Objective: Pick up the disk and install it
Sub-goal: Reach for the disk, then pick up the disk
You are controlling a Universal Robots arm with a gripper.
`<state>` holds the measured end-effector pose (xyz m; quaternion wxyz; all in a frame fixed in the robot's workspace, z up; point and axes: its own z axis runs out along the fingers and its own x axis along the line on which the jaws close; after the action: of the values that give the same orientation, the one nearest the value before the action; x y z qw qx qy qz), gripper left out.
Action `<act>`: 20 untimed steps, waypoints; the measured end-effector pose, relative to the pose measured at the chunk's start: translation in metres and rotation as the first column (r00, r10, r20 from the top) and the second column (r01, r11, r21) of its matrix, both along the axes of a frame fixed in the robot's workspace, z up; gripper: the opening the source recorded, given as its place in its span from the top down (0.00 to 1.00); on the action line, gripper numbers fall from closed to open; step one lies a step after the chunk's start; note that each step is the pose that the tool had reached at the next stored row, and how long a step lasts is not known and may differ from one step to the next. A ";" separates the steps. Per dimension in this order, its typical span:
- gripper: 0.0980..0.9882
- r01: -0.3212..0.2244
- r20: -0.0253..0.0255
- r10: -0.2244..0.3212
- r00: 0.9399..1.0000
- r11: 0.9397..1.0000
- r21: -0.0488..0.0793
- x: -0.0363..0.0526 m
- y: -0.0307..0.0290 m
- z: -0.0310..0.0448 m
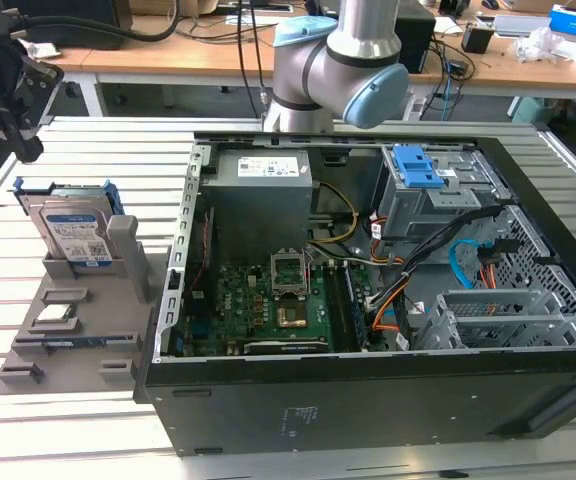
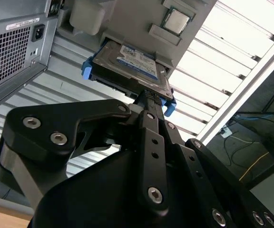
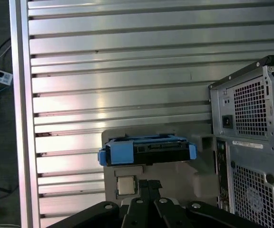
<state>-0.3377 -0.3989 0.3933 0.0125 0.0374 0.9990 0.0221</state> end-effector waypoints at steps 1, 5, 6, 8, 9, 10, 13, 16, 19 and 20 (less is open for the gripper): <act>0.99 0.000 0.000 0.000 1.000 1.000 0.000 -0.0020 0.0000 0.0000; 0.99 0.000 0.000 0.000 1.000 1.000 0.000 -0.0099 0.0000 0.0000; 0.99 0.000 0.000 0.000 1.000 1.000 0.000 -0.0125 0.0000 0.0000; 0.99 0.000 0.000 0.000 1.000 1.000 0.000 -0.0140 0.0000 0.0000; 0.99 0.000 0.000 0.000 1.000 1.000 0.000 -0.0140 0.0000 0.0000; 0.99 0.000 0.000 0.000 1.000 1.000 0.000 -0.0141 0.0000 0.0000; 0.99 0.000 0.000 0.000 1.000 1.000 0.000 -0.0144 0.0000 0.0000; 0.99 0.000 0.000 0.000 1.000 1.000 0.000 -0.0144 0.0000 0.0000; 0.99 0.000 0.000 0.000 1.000 1.000 0.000 -0.0145 0.0000 0.0000; 0.99 0.000 0.000 0.000 1.000 1.000 0.000 -0.0145 0.0000 0.0000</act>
<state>-0.3523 -0.3988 0.3933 0.0125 0.0374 0.9990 0.0221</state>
